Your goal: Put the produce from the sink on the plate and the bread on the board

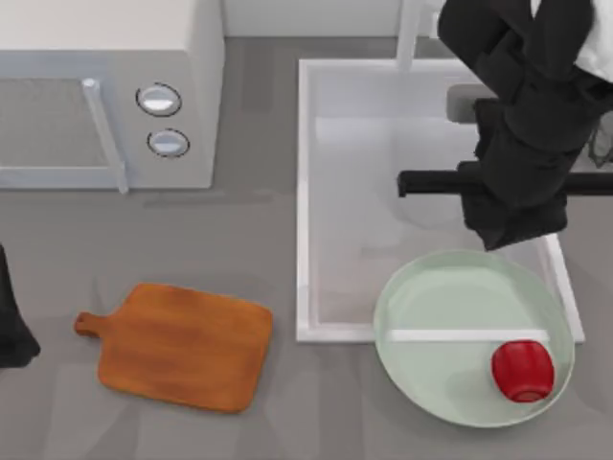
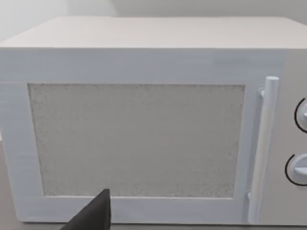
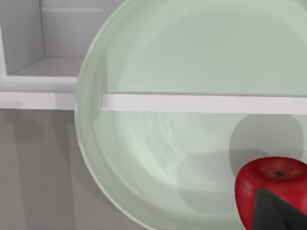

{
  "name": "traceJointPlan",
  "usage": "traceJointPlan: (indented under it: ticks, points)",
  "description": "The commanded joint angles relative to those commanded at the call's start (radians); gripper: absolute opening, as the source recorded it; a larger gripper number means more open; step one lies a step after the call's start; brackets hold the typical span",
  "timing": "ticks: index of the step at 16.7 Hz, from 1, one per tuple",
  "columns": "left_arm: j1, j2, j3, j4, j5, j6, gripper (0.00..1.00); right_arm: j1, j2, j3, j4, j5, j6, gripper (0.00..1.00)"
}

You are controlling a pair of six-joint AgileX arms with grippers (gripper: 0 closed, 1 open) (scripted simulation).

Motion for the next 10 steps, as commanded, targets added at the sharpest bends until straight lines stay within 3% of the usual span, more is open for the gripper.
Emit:
traceJointPlan:
  ticks: [10]
  points:
    - [0.0, 0.0, 0.0, 0.0, 0.0, 0.0, 1.0, -0.001, 0.012, -0.082, 0.019, -0.007, 0.008, 0.0]
